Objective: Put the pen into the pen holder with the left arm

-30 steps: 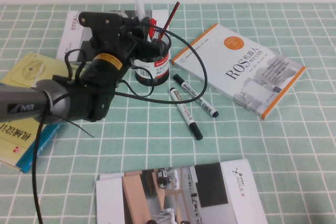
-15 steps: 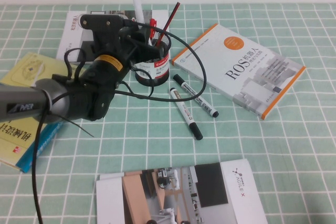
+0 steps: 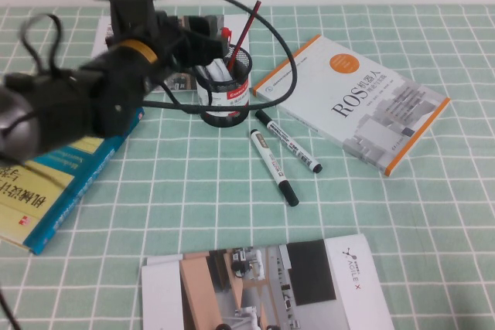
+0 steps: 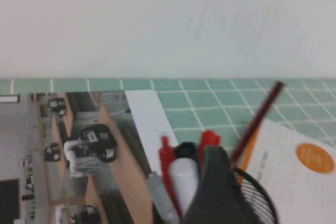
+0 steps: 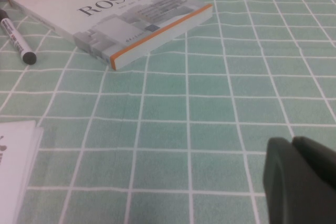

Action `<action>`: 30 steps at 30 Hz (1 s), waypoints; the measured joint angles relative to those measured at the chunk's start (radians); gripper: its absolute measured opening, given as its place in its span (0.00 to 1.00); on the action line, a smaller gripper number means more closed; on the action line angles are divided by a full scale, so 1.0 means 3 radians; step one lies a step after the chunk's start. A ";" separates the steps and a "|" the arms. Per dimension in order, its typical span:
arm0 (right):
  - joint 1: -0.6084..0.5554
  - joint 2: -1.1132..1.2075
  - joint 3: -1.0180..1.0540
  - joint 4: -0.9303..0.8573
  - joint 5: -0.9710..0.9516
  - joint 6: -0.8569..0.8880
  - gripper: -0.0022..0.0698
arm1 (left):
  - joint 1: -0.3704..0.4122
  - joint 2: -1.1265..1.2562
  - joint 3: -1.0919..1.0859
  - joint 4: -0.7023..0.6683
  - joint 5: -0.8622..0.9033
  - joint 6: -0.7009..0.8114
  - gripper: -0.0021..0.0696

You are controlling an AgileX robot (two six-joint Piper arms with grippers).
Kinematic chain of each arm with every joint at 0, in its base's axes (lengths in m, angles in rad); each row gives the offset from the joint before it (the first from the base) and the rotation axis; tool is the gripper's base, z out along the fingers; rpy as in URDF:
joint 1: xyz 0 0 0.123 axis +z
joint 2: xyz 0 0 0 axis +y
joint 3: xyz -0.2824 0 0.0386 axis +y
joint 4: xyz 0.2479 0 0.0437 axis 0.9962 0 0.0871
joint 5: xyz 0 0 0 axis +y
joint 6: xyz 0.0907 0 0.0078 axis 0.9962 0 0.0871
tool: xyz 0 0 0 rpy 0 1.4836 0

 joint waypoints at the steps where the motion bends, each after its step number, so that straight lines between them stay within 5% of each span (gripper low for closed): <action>1: 0.0000 0.0000 0.0000 0.0000 0.0000 0.0000 0.00 | -0.0023 -0.0106 0.0000 0.0006 0.0153 0.0082 0.58; 6: 0.0000 0.0000 0.0000 0.0000 0.0000 0.0000 0.00 | -0.0095 -0.0630 0.0000 0.0012 0.0924 0.0403 0.20; 9: 0.0000 0.0000 0.0000 0.0000 0.0000 0.0000 0.00 | -0.0095 -0.0958 0.0000 0.0018 0.1296 0.0441 0.08; 30: 0.0000 0.0000 0.0000 0.0000 0.0000 0.0000 0.00 | -0.0114 -0.3722 0.2090 0.0102 0.1851 0.0335 0.03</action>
